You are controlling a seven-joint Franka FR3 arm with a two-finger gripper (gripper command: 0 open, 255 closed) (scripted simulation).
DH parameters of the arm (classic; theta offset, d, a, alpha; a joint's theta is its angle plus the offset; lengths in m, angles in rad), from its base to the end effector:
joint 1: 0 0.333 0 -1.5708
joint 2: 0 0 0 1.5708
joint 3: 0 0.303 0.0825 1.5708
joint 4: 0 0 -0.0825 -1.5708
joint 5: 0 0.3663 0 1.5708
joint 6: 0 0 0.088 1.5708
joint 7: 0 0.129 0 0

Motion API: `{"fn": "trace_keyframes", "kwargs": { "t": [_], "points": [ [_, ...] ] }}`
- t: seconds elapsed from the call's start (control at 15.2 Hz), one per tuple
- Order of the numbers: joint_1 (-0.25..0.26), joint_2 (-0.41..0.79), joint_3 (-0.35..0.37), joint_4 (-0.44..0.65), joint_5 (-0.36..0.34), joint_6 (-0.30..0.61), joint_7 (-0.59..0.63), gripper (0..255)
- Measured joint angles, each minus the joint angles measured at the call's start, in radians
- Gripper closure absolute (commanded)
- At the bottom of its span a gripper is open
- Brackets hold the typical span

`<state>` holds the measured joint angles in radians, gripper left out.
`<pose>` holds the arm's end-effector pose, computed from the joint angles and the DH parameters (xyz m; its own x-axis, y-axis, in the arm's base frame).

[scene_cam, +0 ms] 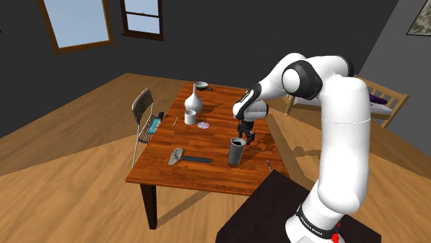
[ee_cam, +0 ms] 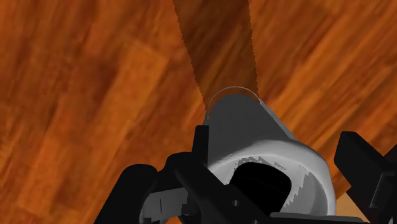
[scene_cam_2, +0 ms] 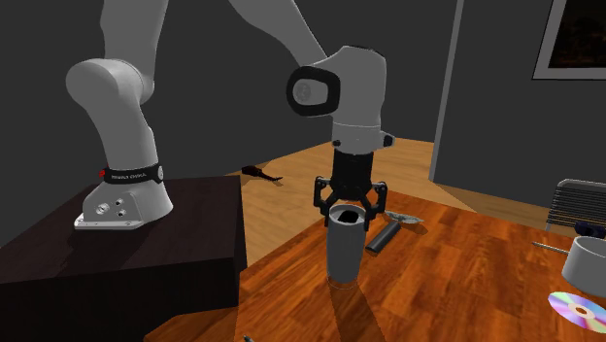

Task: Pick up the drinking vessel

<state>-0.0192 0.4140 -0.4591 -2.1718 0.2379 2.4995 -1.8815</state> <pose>0.4806 -0.2543 0.1965 0.3239 0.9455 -0.0335 0.9449 -0.3251 -0.0376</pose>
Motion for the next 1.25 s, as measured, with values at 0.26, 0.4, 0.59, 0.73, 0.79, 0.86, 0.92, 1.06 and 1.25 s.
{"fn": "trace_keyframes", "kwargs": {
  "t": [0.26,0.4,0.59,0.73,0.79,0.86,0.92,1.06,1.25],
  "points": [
    [0.003,-0.003,-0.001,0.000,-0.003,-0.004,0.004,255],
    [0.012,-0.020,-0.009,-0.002,-0.016,-0.021,0.014,255],
    [0.023,-0.054,-0.024,-0.001,-0.040,-0.053,0.028,255],
    [0.029,-0.074,-0.034,0.000,-0.055,-0.072,0.036,255],
    [0.032,-0.086,-0.038,0.000,-0.063,-0.082,0.041,255],
    [0.036,-0.098,-0.043,0.000,-0.072,-0.093,0.047,255],
    [0.039,-0.109,-0.047,0.000,-0.079,-0.103,0.051,255],
    [0.046,-0.131,-0.055,0.005,-0.096,-0.127,0.063,255],
    [0.053,-0.159,-0.063,0.008,-0.116,-0.154,0.075,255]
  ]
}}
